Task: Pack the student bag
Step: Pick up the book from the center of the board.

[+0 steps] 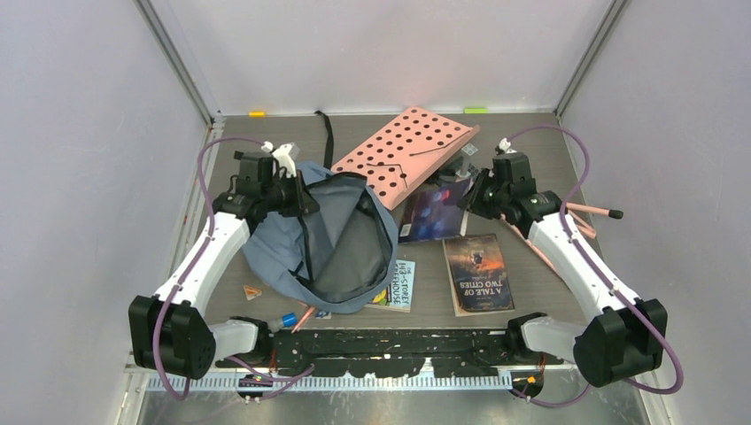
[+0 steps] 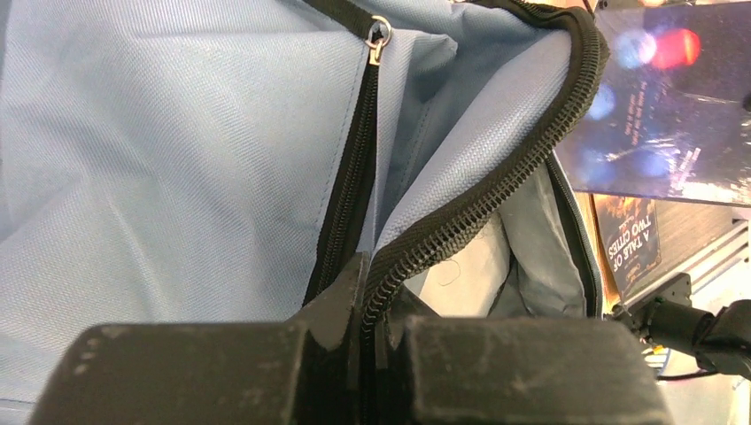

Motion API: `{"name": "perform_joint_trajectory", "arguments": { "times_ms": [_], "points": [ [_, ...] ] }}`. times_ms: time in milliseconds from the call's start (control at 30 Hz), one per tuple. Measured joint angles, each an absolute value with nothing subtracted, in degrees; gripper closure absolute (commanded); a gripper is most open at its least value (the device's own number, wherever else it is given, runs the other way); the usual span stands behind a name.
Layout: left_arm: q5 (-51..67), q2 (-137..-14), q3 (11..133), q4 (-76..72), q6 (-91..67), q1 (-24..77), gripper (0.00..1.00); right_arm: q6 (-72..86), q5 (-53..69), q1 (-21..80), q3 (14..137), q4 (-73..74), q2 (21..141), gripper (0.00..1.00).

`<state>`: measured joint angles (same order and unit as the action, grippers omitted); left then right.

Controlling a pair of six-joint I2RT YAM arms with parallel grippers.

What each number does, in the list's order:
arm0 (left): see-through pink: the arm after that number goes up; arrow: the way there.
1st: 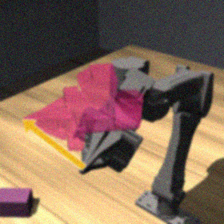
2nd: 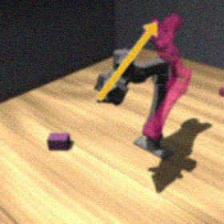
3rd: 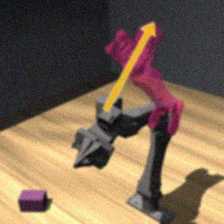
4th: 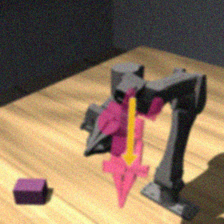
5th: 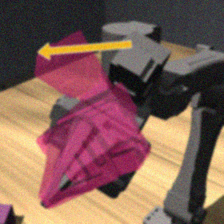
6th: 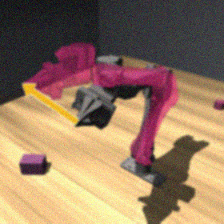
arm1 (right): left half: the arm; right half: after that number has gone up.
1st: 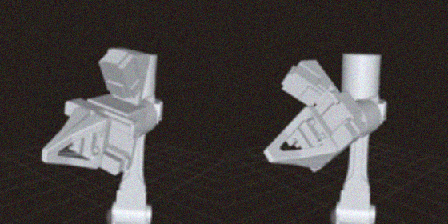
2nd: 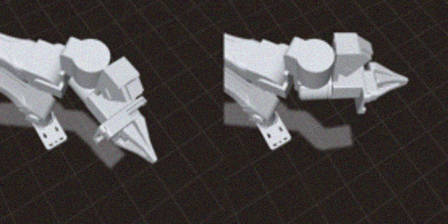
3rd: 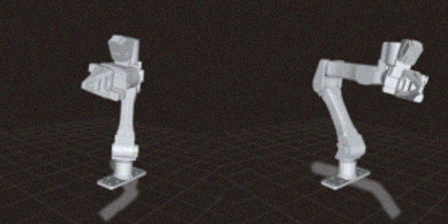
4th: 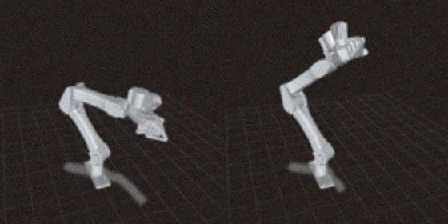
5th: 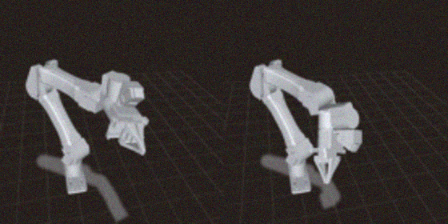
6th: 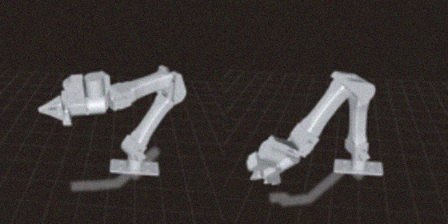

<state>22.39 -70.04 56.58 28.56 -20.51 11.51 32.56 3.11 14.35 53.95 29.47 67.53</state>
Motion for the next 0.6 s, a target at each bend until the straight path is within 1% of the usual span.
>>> {"name": "perform_joint_trajectory", "arguments": {
  "times_ms": [167, 300, 600],
  "points": [
    [20.5, -69.8, 58.7, 27.6, -18.8, 11.5, 0.97, 27.5, 0.1, 14.4, 63.4, 41.3, 68.2, 0.99],
    [19.2, -69.3, 60.6, 27.2, -18.0, 11.5, 0.96, 23.5, -2.3, 15.7, 72.0, 51.0, 71.2, 0.99],
    [18.0, -67.7, 60.9, 26.3, -17.9, 11.5, 0.96, 18.4, -8.0, 25.3, 88.3, 64.9, 81.1, 0.99]
  ]
}}
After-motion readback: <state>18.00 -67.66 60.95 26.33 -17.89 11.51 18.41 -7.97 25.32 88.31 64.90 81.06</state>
